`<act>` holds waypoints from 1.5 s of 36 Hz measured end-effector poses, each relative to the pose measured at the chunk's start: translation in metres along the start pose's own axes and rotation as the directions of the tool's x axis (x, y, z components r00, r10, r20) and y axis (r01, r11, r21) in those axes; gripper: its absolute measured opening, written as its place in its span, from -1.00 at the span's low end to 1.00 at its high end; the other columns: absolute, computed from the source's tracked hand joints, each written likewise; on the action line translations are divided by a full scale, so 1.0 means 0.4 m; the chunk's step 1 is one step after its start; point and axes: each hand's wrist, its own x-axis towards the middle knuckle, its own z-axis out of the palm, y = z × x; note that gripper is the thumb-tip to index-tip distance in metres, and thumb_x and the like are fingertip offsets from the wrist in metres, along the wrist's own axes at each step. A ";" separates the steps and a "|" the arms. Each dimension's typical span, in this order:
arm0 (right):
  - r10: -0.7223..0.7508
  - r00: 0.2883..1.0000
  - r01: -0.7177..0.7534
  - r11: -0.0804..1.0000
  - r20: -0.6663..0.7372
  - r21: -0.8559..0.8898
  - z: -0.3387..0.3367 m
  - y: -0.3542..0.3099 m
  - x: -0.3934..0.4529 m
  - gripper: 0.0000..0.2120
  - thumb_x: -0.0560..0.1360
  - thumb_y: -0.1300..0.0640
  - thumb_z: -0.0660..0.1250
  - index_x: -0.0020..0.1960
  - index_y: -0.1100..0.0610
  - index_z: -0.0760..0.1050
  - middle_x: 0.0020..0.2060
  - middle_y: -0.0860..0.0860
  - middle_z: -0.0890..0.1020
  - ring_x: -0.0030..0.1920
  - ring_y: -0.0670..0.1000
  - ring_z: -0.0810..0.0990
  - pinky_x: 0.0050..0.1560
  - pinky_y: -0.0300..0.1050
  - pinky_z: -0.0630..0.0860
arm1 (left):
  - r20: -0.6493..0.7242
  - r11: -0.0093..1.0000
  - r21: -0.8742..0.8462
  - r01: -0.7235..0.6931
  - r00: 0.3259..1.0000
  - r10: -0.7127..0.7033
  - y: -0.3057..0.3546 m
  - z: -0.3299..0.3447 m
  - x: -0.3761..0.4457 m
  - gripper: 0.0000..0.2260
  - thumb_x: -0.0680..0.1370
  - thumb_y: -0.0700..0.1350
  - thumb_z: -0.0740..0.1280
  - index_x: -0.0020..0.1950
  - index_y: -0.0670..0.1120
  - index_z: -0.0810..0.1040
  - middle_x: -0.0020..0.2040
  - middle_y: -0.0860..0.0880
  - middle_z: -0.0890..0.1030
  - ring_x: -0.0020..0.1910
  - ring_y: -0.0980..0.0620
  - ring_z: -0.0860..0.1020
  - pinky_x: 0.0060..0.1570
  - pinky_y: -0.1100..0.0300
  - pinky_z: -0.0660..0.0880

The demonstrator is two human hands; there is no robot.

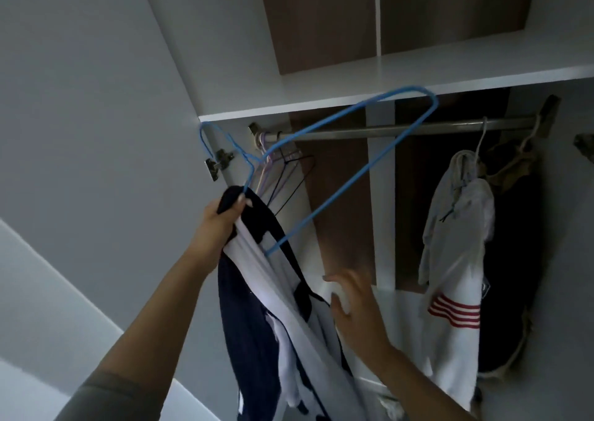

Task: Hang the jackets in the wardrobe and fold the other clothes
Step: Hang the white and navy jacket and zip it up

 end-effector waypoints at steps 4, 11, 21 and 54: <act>0.229 0.886 -0.292 0.951 0.403 0.101 0.095 0.048 0.013 -0.43 0.57 0.19 0.31 0.42 -0.20 0.13 0.36 -0.23 0.29 0.38 -0.22 0.24 0.36 -0.47 0.15 | 0.032 1.000 0.014 -0.017 0.999 0.016 0.043 -0.033 -0.015 -0.81 0.62 -0.15 0.24 -0.14 -0.12 0.60 -0.30 0.02 0.66 -0.28 0.07 0.64 -0.24 0.25 0.58; 0.124 0.717 -0.302 0.942 0.686 0.146 0.233 0.011 0.190 -0.24 0.54 0.11 0.36 0.58 -0.01 -0.01 0.44 -0.09 0.31 0.43 -0.11 0.29 0.43 -0.22 0.22 | 0.029 0.998 -0.062 0.013 1.000 -0.012 0.084 -0.100 -0.048 -0.81 0.46 0.01 0.32 -0.15 -0.07 0.66 -0.26 -0.07 0.68 -0.27 -0.02 0.66 -0.27 0.19 0.59; 0.441 0.644 -0.695 0.678 0.625 0.239 0.291 0.082 0.235 -0.88 0.58 0.18 0.29 -0.06 0.20 0.56 -0.29 -0.02 0.61 -0.24 -0.05 0.57 -0.28 -0.36 0.44 | -0.143 0.994 0.051 0.099 0.986 -0.091 0.073 -0.287 -0.075 -0.76 0.59 -0.11 0.27 -0.21 -0.09 0.66 -0.33 -0.02 0.68 -0.32 0.08 0.66 -0.33 0.31 0.55; 0.392 0.828 -0.221 0.885 0.401 -0.409 -0.299 0.017 0.448 -0.79 0.50 0.27 0.36 -0.29 0.12 0.50 -0.27 0.06 0.56 -0.18 0.02 0.52 -0.24 -0.18 0.38 | 0.371 0.786 0.590 -0.186 0.927 -0.059 -0.037 0.042 -0.104 -0.93 0.57 -0.12 0.36 -0.08 0.00 0.63 -0.24 0.05 0.66 -0.27 0.24 0.58 -0.21 0.38 0.43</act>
